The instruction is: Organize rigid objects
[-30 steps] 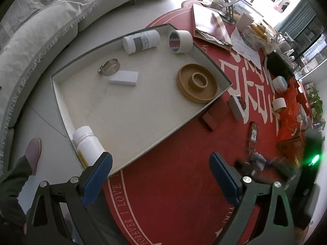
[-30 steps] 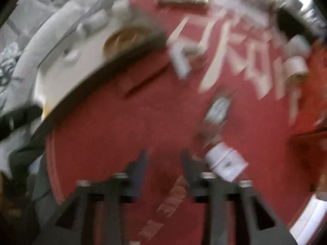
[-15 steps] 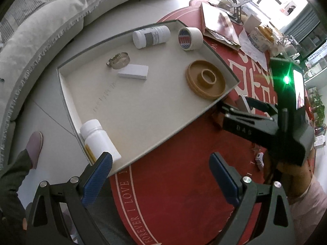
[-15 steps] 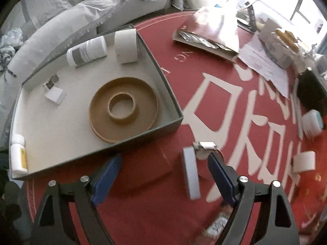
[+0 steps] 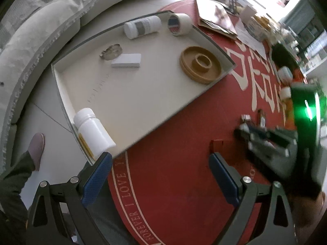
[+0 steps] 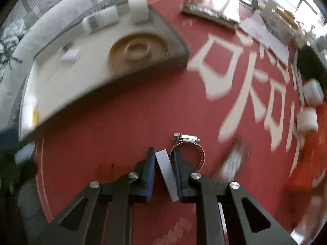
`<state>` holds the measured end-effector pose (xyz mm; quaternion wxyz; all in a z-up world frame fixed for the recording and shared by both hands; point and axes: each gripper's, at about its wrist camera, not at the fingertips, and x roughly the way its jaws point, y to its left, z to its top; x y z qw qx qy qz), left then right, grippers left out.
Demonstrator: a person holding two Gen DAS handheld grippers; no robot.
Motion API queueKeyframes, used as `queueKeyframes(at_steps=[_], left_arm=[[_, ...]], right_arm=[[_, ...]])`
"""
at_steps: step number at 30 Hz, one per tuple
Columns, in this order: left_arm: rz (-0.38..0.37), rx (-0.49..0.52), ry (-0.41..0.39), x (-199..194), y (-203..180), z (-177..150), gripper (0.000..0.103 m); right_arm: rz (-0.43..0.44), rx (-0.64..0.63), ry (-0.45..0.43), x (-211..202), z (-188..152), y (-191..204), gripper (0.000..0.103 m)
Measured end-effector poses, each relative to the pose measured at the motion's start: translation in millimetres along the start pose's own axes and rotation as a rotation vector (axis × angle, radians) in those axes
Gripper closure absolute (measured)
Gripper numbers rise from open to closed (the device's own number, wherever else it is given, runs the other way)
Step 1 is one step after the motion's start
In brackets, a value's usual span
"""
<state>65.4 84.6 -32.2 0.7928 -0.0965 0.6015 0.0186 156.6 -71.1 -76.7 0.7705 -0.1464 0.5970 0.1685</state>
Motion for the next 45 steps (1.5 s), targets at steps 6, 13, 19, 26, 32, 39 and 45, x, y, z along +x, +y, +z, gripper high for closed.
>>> queueKeyframes(at_steps=[6, 13, 19, 26, 32, 39, 45], left_arm=[[0.011, 0.108, 0.011, 5.6, -24.1, -21.7, 0.006], [0.037, 0.246, -0.022, 8.9, -62.6, -40.7, 0.006], [0.098, 0.321, -0.035, 32.8, -91.1, -38.8, 0.006], [0.096, 0.365, -0.080, 46.7, -105.2, -32.3, 0.001], [0.052, 0.759, -0.183, 30.9, -118.3, -46.1, 0.000], [0.062, 0.938, -0.166, 57.1, -124.4, -54.1, 0.000], [0.013, 0.868, -0.103, 63.2, -119.3, -43.1, 0.001]], right_arm=[[0.050, 0.083, -0.009, -31.1, -75.2, -2.2, 0.083], [-0.016, 0.570, -0.256, -87.8, -145.5, -70.3, 0.000], [-0.023, 0.744, -0.197, -73.0, -181.7, -94.8, 0.000], [0.008, 0.810, -0.198, -70.0, -202.4, -98.7, 0.000], [0.055, 0.780, -0.217, -70.6, -196.5, -94.2, 0.000], [0.016, 0.640, -0.198, -69.0, -174.2, -69.9, 0.000], [0.008, 0.604, -0.170, -63.7, -167.0, -60.8, 0.000]])
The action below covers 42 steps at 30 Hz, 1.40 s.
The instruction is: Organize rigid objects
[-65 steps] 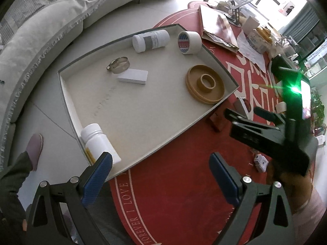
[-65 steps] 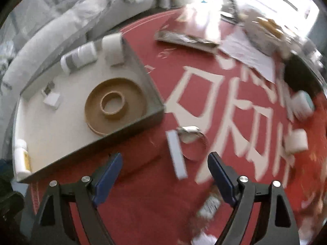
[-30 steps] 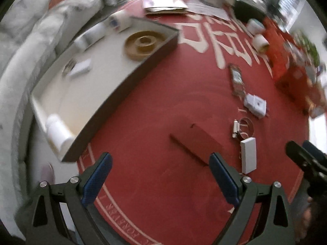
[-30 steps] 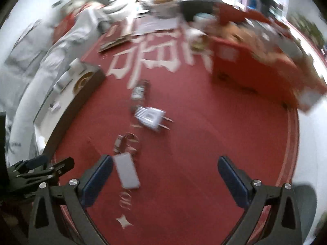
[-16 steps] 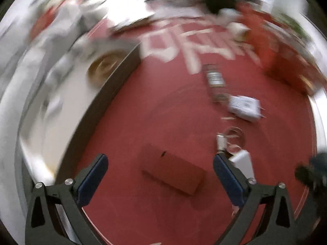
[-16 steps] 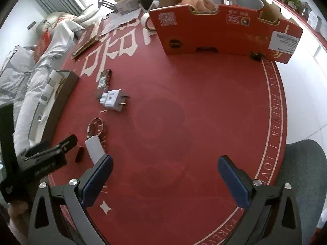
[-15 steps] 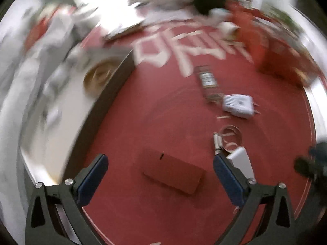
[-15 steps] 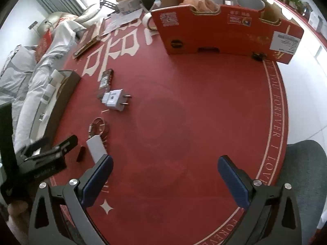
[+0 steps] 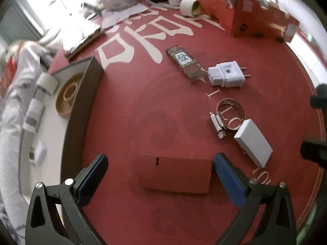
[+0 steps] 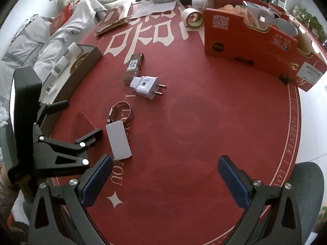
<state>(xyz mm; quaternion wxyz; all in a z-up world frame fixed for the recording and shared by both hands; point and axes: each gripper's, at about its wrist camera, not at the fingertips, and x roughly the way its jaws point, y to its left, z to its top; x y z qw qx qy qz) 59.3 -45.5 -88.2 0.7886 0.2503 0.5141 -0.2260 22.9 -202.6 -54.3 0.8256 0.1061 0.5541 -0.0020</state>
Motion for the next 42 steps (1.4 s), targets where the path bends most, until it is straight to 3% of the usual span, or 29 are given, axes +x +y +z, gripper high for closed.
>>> queueKeyframes(at_steps=[2, 3, 6, 13, 19, 28, 31, 35, 39, 42], left_arm=[[-0.037, -0.001, -0.010, -2.0, -1.6, -2.0, 0.014], [-0.093, -0.005, -0.010, -7.4, -3.0, -4.1, 0.030], [-0.075, -0.030, -0.011, -12.6, -6.0, -11.0, 0.030], [0.020, -0.374, 0.067, -18.5, 20.1, -36.5, 0.030], [0.002, -0.478, 0.063, -19.2, 28.2, -47.1, 0.030], [0.006, -0.481, 0.060, -21.1, 27.0, -47.8, 0.029], [0.006, -0.482, 0.060, -21.0, 26.8, -47.6, 0.029], [0.007, -0.482, 0.060, -21.1, 27.1, -47.8, 0.029], [0.007, -0.484, 0.058, -27.7, 27.6, -54.4, 0.029], [0.006, -0.484, 0.058, -25.4, 27.7, -51.7, 0.029]], right_arm=[[-0.005, -0.004, -0.003, -1.5, -0.1, 0.9, 0.000], [-0.007, -0.009, -0.004, -2.3, 0.1, 1.7, 0.000], [-0.010, -0.021, -0.002, -1.7, 1.5, 5.1, 0.000], [-0.022, -0.055, 0.026, 9.2, 7.1, 18.7, 0.000], [-0.062, -0.172, 0.049, 26.5, 17.1, 49.2, 0.000], [-0.115, -0.211, 0.103, 45.5, 21.5, 56.7, 0.005], [-0.200, -0.168, 0.141, 55.1, 23.1, 44.9, 0.005], [-0.406, -0.134, 0.063, 37.1, 21.5, 9.0, 0.005], [-0.282, -0.074, 0.071, 26.4, 14.5, -13.3, 0.005], [-0.246, -0.063, 0.069, 27.6, 13.3, -20.1, 0.005]])
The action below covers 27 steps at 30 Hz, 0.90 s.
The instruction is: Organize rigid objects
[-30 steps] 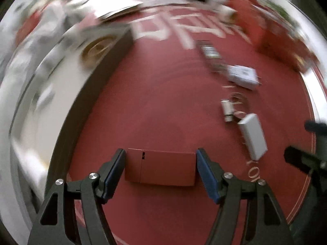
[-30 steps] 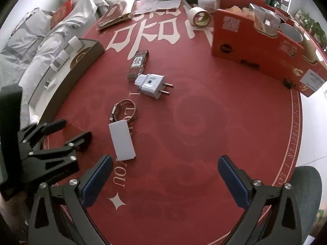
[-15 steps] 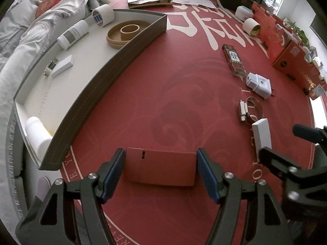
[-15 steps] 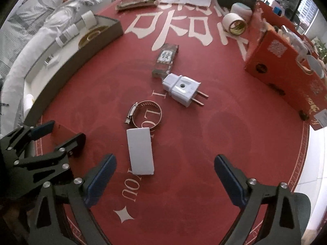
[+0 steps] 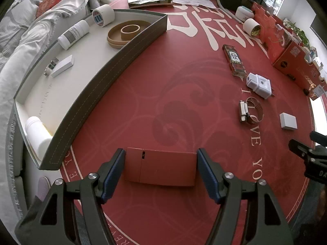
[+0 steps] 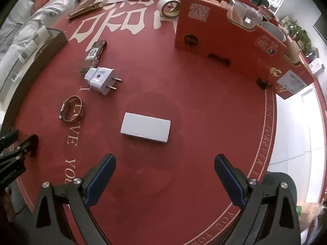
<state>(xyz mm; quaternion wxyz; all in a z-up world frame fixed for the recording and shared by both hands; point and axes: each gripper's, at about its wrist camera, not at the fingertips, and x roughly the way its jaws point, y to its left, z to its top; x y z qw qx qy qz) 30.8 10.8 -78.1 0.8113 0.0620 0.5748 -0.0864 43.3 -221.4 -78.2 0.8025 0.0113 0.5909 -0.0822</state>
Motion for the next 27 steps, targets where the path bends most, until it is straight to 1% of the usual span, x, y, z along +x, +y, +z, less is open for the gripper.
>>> queueKeyframes(at_steps=[4, 6, 8, 11, 13, 16, 19, 20, 21, 22, 23, 27], left_arm=[[0.000, 0.001, 0.000, 0.4, -0.4, 0.8, 0.029], [0.003, 0.002, 0.001, 0.6, -0.4, 0.9, 0.028], [0.004, 0.002, 0.001, 0.1, -0.5, 0.1, 0.028], [0.004, 0.003, 0.002, 0.3, -0.9, 0.7, 0.028], [0.004, 0.005, 0.003, 0.6, -0.6, 1.1, 0.028], [0.004, 0.003, 0.002, 0.6, -0.8, 1.3, 0.028], [0.005, 0.004, 0.003, 0.5, -0.7, 1.5, 0.028], [0.005, 0.004, 0.003, 0.5, -0.6, 1.5, 0.028], [0.004, 0.004, 0.003, 0.5, -0.6, 1.6, 0.028], [0.004, 0.004, 0.003, 0.5, -0.6, 1.6, 0.028], [0.004, 0.004, 0.003, 0.5, -0.5, 1.6, 0.028], [0.004, 0.004, 0.005, 0.4, -0.4, 1.0, 0.028]], right_arm=[[0.000, -0.021, -0.019, 0.8, 4.1, -0.4, 0.005], [-0.002, -0.010, -0.015, 1.9, 9.9, 1.6, 0.005], [0.025, 0.046, -0.004, 4.3, 16.5, 2.9, 0.005], [0.071, 0.162, 0.026, 14.2, 26.6, 3.6, 0.005], [0.056, 0.199, 0.050, 22.4, 32.6, 9.0, 0.005], [0.009, 0.210, 0.046, 26.3, 37.3, 15.5, 0.005], [-0.008, 0.209, 0.031, 27.5, 38.6, 19.0, 0.006], [-0.009, 0.207, 0.024, 27.0, 39.1, 19.9, 0.013], [-0.010, 0.199, 0.005, 23.4, 39.2, 20.7, 0.026], [-0.009, 0.186, -0.014, 19.0, 39.2, 21.9, 0.036], [-0.008, 0.176, -0.020, 16.9, 40.3, 24.9, 0.052], [0.001, 0.161, -0.013, 16.3, 42.7, 28.5, 0.052]])
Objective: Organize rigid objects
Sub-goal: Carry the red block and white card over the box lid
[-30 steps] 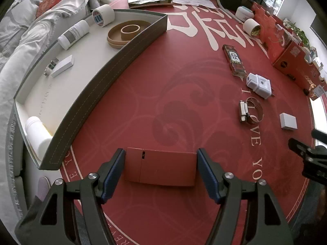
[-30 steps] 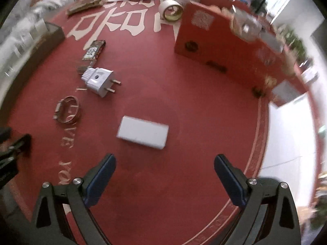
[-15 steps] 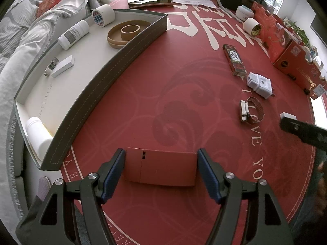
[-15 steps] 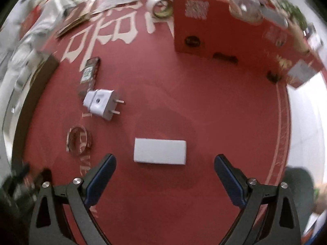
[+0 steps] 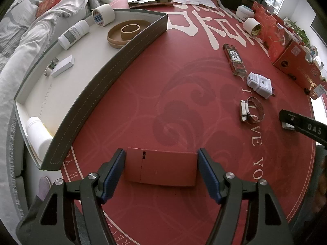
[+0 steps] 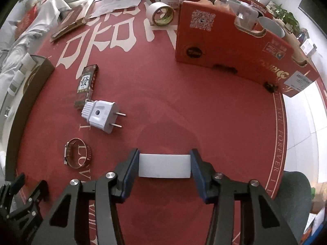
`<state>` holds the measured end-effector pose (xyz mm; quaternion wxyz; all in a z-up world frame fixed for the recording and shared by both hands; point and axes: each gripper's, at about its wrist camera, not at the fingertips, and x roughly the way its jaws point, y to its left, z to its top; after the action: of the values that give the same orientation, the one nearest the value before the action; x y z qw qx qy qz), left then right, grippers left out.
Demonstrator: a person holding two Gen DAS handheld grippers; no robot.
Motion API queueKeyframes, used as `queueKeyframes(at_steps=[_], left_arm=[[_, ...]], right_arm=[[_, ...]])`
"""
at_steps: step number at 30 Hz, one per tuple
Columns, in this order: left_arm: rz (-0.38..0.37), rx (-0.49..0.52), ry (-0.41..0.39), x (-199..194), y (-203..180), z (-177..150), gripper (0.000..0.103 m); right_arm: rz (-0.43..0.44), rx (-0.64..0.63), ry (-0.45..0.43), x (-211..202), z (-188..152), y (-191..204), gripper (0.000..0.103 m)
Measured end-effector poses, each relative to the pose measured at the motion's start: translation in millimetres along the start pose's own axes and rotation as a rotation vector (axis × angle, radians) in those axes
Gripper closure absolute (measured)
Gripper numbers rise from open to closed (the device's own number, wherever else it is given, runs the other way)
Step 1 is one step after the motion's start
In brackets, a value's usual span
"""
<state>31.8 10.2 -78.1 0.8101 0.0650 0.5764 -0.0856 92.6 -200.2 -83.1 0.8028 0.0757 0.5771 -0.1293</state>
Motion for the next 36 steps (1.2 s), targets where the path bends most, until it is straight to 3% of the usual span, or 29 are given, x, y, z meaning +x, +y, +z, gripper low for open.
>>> queueKeyframes(at_steps=[6, 13, 25, 36], left_arm=[[0.005, -0.033, 0.037, 0.8, 2.3, 2.4, 0.030], [0.001, -0.094, 0.003, -22.6, 12.0, 3.2, 0.030], [0.033, -0.125, -0.112, -81.5, 10.8, 15.0, 0.030], [0.051, -0.154, -0.145, -98.1, 19.8, 13.9, 0.030]], right_arm=[[0.044, 0.023, 0.023, -12.7, -13.3, -17.4, 0.052], [0.131, 0.006, -0.038, -49.8, -18.3, -20.5, 0.052], [0.254, -0.060, -0.140, -109.8, -15.6, 11.7, 0.052], [0.305, -0.123, -0.156, -121.8, -13.7, 45.2, 0.052]])
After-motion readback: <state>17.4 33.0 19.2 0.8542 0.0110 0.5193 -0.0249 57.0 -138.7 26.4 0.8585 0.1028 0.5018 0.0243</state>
